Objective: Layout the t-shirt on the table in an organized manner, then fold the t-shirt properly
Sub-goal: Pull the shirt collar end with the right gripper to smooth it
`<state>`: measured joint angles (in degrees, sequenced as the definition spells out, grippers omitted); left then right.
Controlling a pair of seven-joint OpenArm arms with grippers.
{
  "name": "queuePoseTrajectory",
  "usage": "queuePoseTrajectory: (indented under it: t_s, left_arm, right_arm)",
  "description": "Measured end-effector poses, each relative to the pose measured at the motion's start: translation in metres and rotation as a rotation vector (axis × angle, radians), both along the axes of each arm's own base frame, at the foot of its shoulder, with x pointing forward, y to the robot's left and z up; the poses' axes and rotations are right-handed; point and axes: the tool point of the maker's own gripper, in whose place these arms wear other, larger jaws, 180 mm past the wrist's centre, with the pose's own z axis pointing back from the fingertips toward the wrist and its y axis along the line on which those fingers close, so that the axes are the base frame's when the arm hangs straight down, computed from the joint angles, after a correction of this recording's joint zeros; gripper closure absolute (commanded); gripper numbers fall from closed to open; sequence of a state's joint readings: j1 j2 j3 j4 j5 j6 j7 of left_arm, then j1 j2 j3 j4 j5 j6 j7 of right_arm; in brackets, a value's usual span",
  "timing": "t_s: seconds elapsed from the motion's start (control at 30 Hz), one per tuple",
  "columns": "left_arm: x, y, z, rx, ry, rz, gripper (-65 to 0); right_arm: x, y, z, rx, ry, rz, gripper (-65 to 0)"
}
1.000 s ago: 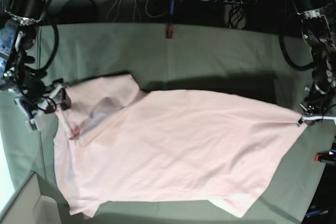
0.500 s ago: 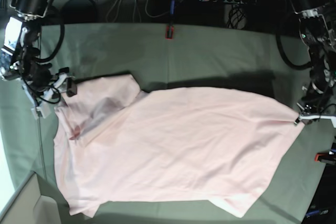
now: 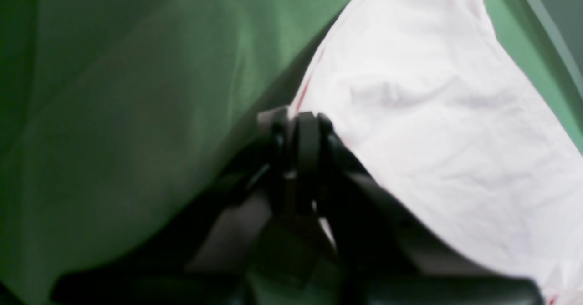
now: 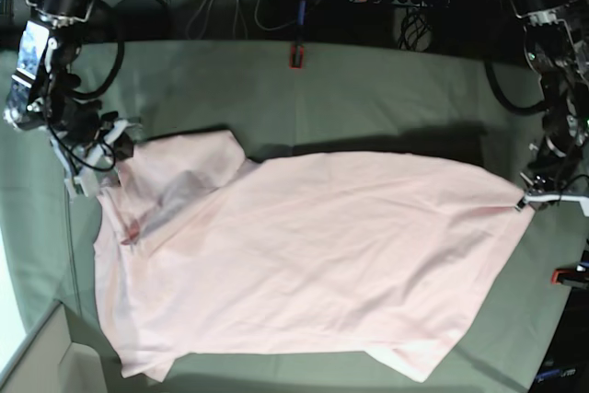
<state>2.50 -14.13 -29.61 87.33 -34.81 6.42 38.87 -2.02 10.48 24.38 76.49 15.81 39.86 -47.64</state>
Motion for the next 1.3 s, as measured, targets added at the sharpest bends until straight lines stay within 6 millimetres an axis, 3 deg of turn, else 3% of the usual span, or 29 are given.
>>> queuePoseTrajectory:
  t_s: [0.13,0.27,0.37,0.43,0.63,0.73,0.97,1.07,1.3]
  left_arm:
    - [-0.008,-0.001,-0.006,-0.003,0.020,-0.002,-0.1]
    - [-0.011,0.000,-0.009,0.001,0.028,0.000,-0.1]
    - [-0.011,0.000,-0.009,0.001,0.028,0.000,-0.1]
    - [-0.011,0.000,-0.009,0.002,0.028,0.000,-0.1]
    - [-0.010,0.001,-0.007,0.003,0.024,0.001,-0.1]
    - [-0.011,0.000,-0.007,0.003,0.024,0.000,-0.1]
    - [-0.011,0.001,-0.007,0.003,0.024,0.001,-0.1]
    - [-0.011,0.001,-0.007,0.003,0.025,0.001,-0.1]
    - [-0.011,0.001,-0.009,0.001,0.028,0.003,-0.1]
  right_arm:
    - [-0.017,-0.006,0.004,-0.044,0.007,0.016,0.0]
    - [-0.015,-0.007,0.032,-0.094,-0.076,0.040,0.0]
    - [-0.009,-0.006,0.042,-0.100,-0.109,0.047,-1.2]
    - [-0.009,-0.008,0.038,-0.101,-0.098,0.045,-6.9]
    - [0.010,-0.028,0.020,-0.073,-0.040,0.006,-34.7]
    - [0.019,-0.035,0.015,-0.052,-0.027,-0.014,-40.7]
    - [0.020,-0.034,-0.002,-0.008,0.025,-0.038,-40.1]
    - [0.019,-0.032,-0.005,-0.002,0.031,-0.036,-36.6]
    - [0.018,-0.011,-0.011,0.041,0.034,-0.030,-12.3]
